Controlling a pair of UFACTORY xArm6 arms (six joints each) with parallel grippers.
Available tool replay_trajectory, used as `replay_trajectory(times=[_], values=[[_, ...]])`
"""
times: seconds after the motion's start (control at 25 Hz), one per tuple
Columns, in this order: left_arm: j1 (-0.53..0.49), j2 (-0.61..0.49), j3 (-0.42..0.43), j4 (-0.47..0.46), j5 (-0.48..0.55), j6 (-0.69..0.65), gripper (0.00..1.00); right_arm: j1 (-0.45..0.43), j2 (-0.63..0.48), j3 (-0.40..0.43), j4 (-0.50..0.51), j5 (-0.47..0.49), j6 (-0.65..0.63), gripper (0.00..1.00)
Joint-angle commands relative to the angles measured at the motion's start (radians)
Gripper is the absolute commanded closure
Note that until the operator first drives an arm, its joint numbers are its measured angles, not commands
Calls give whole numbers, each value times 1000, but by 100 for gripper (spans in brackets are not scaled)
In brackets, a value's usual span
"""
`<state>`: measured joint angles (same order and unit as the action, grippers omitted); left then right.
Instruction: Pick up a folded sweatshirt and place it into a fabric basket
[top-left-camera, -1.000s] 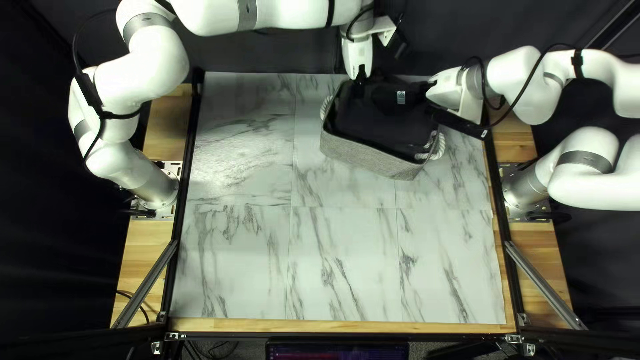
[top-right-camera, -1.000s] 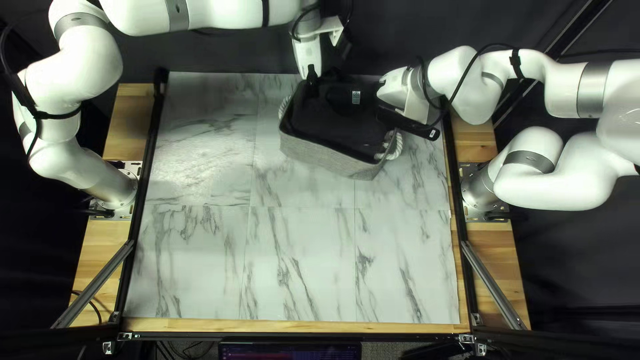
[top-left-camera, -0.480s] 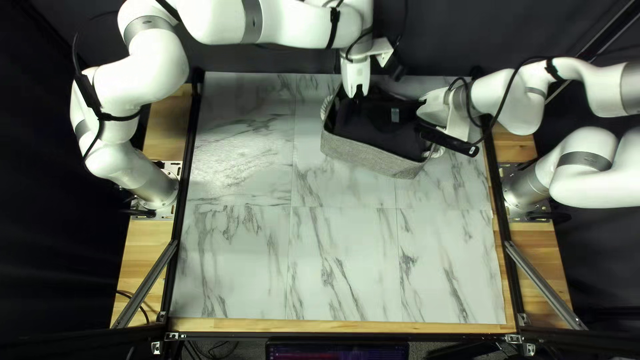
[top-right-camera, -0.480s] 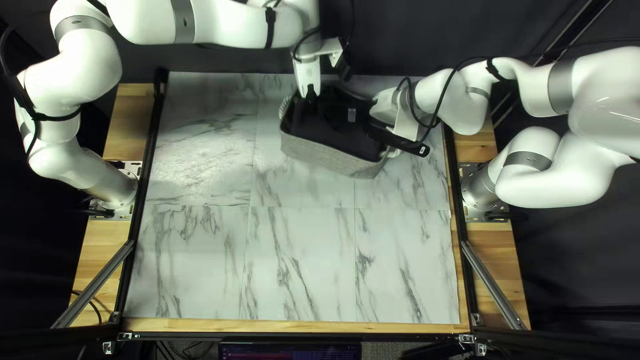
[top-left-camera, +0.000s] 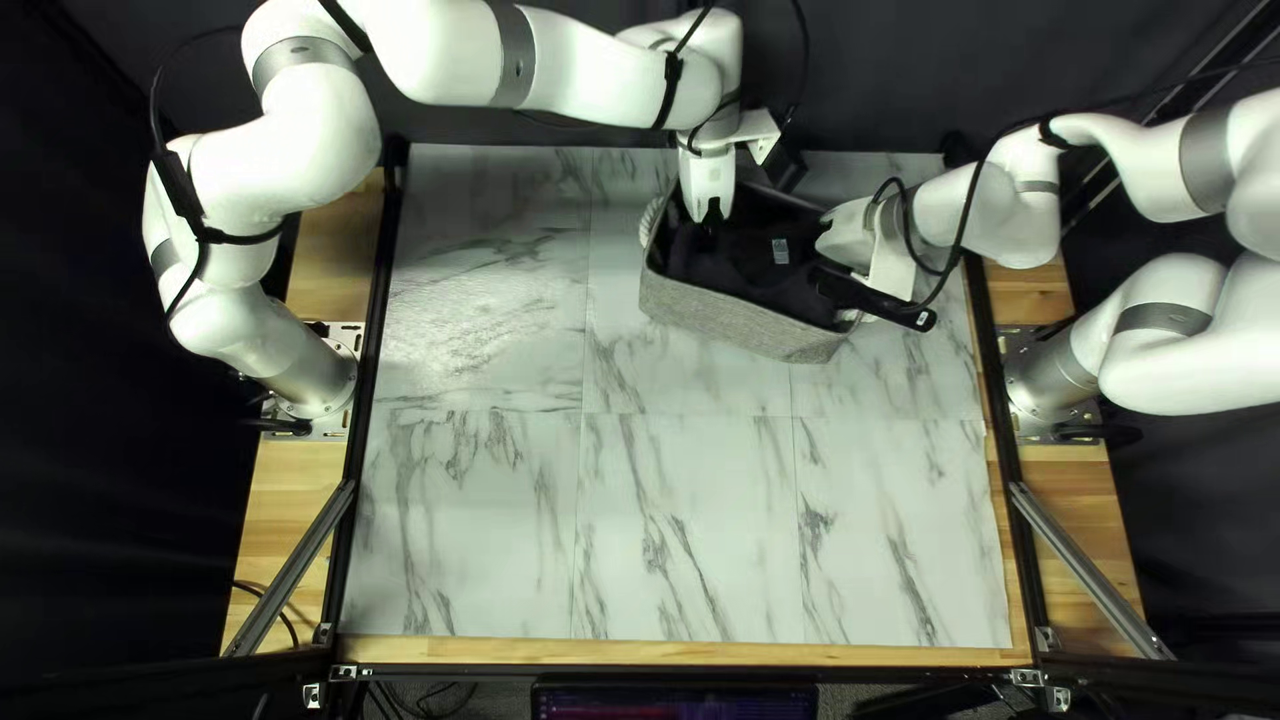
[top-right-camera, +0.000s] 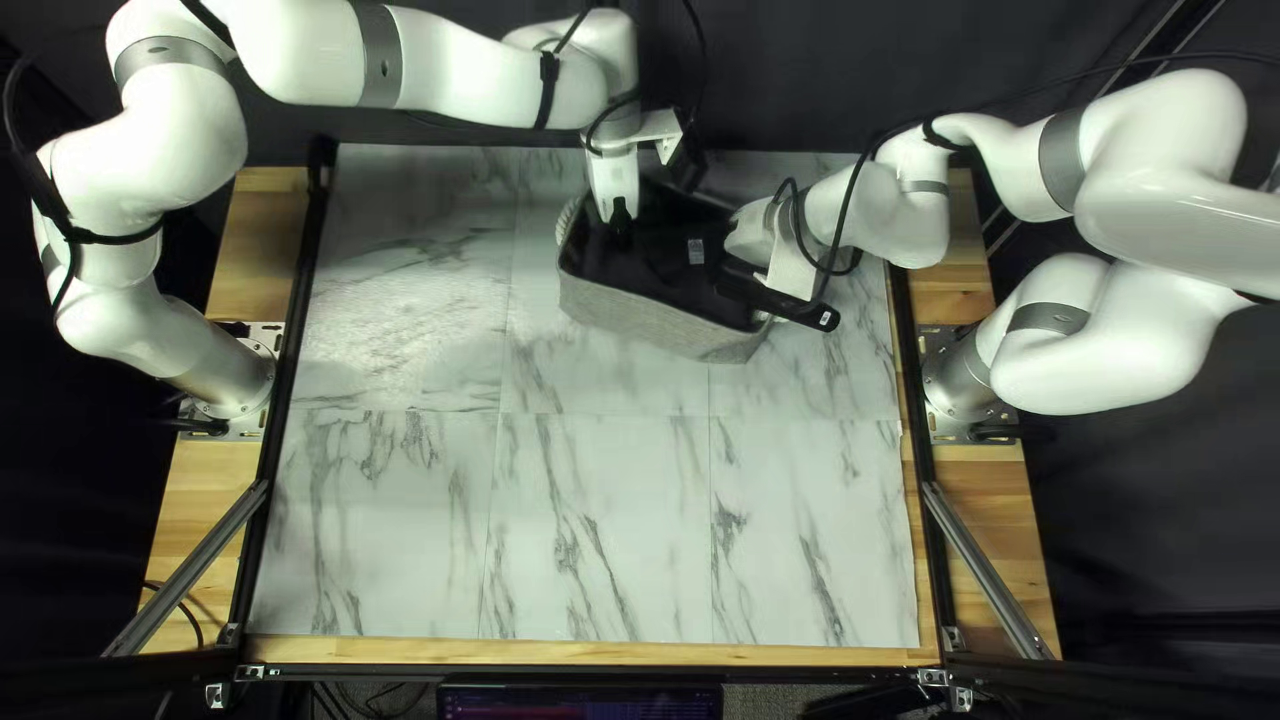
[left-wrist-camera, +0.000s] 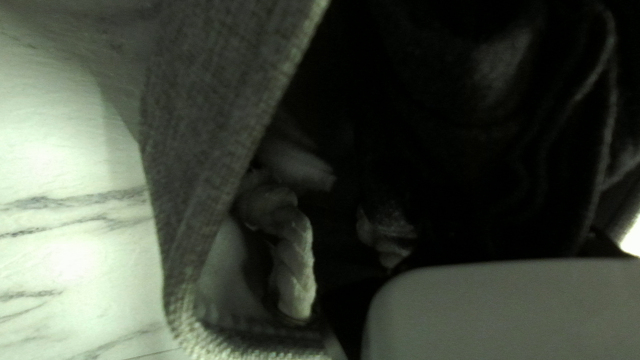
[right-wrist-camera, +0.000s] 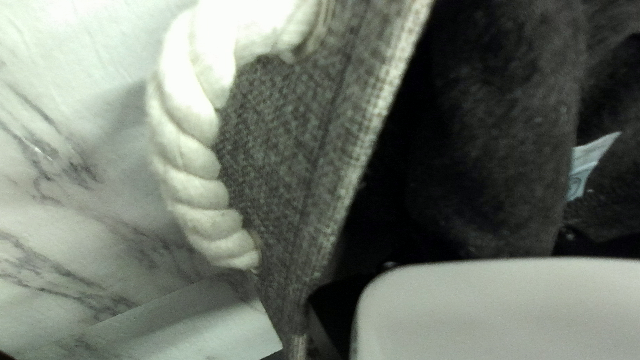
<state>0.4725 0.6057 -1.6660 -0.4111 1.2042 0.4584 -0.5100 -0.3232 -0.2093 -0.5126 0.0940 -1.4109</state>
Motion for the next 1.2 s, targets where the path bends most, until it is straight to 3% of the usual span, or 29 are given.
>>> replay_trajectory(times=[0.04, 0.2, 0.32, 0.48, 0.64, 0.8, 1.04, 1.2], values=[[4, -26, -4, 23, 6, -25, 0, 22, -39, 14, 94, 19, -67, 0], [8, -79, 36, 34, -2, -32, 0, 55, -119, 38, 196, 70, -146, 0], [8, -96, 68, 29, -26, -28, 0, 60, -160, 46, 211, 101, -158, 0], [-10, -132, 94, 24, -32, -32, 0, 77, -322, 57, 261, 217, -214, 0], [-32, -194, 140, 35, -38, -39, 0, 101, -393, 42, 239, 294, -197, 0], [-66, -345, 241, 74, -24, -63, 0, 94, -443, 60, 256, 311, -219, 0], [-140, -582, 414, 138, 32, -126, 0, 121, -427, 50, 265, 319, -171, 0], [-193, -690, 540, 142, 47, -161, 0, 121, -415, 41, 344, 319, -206, 0]])
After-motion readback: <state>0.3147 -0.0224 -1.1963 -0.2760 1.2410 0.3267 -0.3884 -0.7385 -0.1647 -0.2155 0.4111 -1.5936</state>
